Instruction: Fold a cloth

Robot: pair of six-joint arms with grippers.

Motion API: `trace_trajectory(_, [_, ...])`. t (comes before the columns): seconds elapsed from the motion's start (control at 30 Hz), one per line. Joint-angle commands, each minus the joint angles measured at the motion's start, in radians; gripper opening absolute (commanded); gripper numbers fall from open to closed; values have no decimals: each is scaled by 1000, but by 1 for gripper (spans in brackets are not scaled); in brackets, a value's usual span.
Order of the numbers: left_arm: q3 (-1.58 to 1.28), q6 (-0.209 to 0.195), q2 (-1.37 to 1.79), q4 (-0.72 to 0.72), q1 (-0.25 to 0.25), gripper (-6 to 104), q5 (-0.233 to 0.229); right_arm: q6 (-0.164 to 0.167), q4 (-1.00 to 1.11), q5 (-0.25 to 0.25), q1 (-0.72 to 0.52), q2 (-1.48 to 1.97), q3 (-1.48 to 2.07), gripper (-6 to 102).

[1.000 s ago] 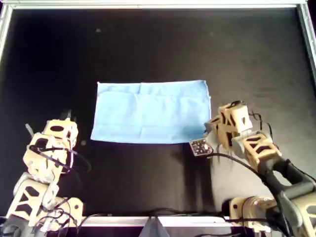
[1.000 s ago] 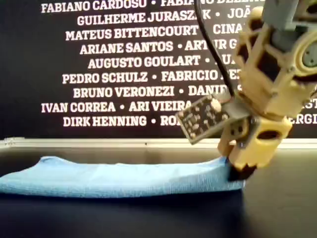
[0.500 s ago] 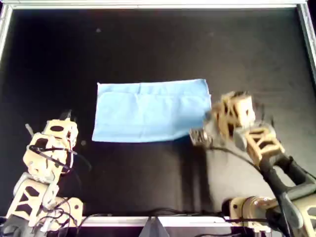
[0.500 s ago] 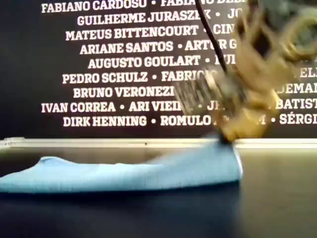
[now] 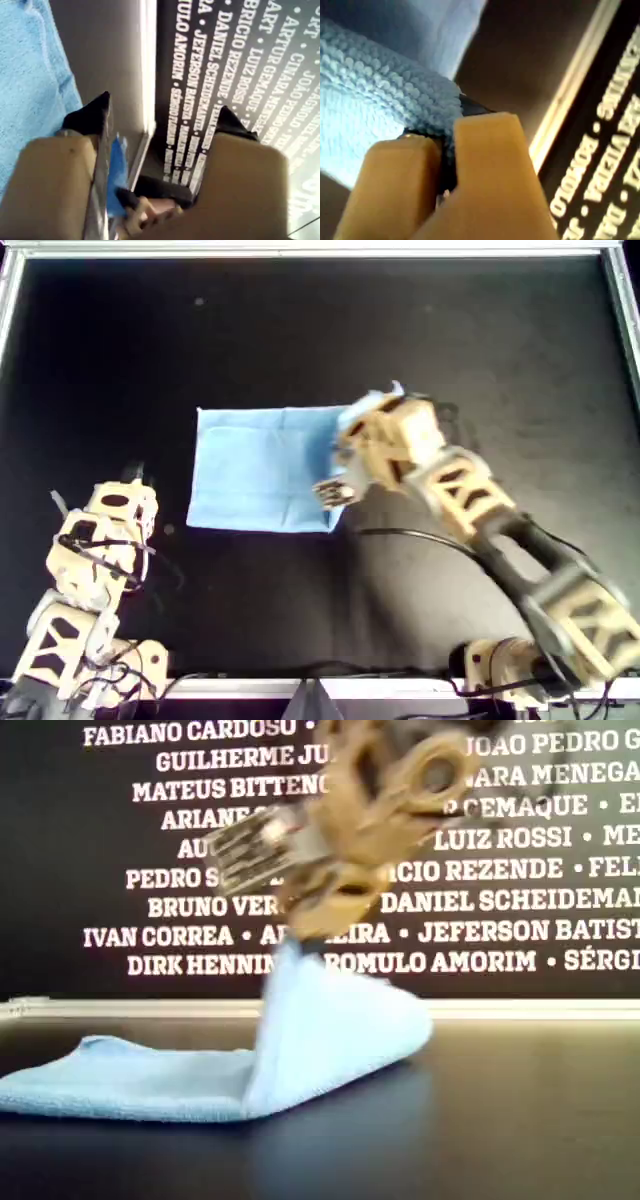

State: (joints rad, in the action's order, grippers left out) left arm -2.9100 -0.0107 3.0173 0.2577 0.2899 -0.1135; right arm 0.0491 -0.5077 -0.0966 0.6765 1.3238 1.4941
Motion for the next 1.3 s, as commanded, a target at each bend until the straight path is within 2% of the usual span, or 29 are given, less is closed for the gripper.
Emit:
trace_trajectory(0.0, [18,5,25,-15,-21,74,-5,-3,8,-8,40,-38,-183,-2])
trace_trajectory(0.4, [17,5,21,-15,-23,74,-5,-2,8,-9,178,-229,-502,-2])
trace_trajectory(0.83, [-58,5,23,-15,-20,73,-5,0,8,-9,313,-601,-974,-2])
trace_trajectory(1.07, [-49,5,25,-15,-25,74,-5,-2,8,8,330,-721,-1069,-1])
trace_trajectory(1.17, [-46,5,25,-15,-25,74,-5,-2,8,-8,330,-710,-1051,4])
trace_trajectory(1.27, [-46,5,25,-15,-25,74,-5,-2,6,-9,330,-703,-1049,19])
